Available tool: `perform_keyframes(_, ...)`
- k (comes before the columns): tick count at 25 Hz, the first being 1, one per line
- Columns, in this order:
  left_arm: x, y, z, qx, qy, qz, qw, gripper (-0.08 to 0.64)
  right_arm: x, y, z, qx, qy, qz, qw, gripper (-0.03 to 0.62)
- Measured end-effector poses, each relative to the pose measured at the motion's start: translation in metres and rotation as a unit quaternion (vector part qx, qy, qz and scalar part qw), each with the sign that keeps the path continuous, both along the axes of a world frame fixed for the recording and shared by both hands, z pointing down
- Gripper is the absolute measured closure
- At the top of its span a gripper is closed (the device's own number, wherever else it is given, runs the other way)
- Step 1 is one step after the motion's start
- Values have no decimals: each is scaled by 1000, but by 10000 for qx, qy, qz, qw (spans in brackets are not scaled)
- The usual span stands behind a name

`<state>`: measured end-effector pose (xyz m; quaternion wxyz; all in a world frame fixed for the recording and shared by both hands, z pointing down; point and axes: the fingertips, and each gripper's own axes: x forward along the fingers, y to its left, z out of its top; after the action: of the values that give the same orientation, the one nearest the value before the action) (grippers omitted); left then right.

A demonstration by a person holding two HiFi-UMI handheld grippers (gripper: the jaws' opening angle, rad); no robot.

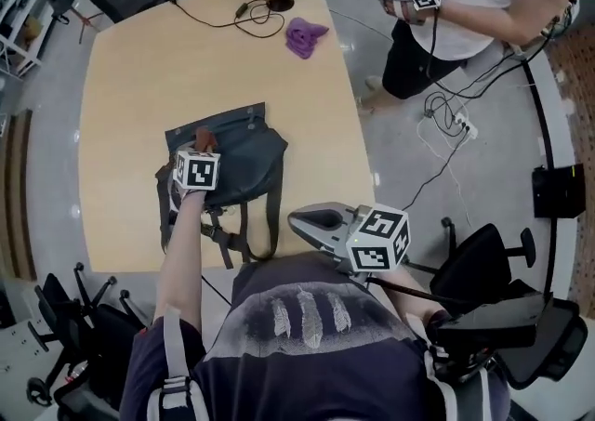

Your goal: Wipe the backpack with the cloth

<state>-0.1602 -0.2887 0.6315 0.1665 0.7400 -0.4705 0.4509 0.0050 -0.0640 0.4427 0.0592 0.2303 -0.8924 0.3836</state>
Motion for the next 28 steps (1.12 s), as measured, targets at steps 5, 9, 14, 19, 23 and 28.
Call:
perform_keyframes(5,67,2,8,-47,-393,968,9945,503,12,3,2,-25,-96,69,9999,591)
perform_keyframes(9,126,0,-1,-160,-111,1597,9870,503,12,4,5,-9,-124,170,9998,591)
perform_keyframes(14,167,3,-21,-142,420,2102,9767,503,5,1,8,26,-84,34,10000,591)
perform_keyframes(19,211,4,-68,178,1381,2010,9697,503,17,13,5,-17,-111,19,9999,592)
perform_keyframes(23,179,-31,-49,424,506,1751,9823,503,19,17,9,-130,-110,39,9998,591)
perform_keyframes(28,85,-51,-2,135,-579,1316,9895,503,16,17,7,-187,-60,17,9998,591)
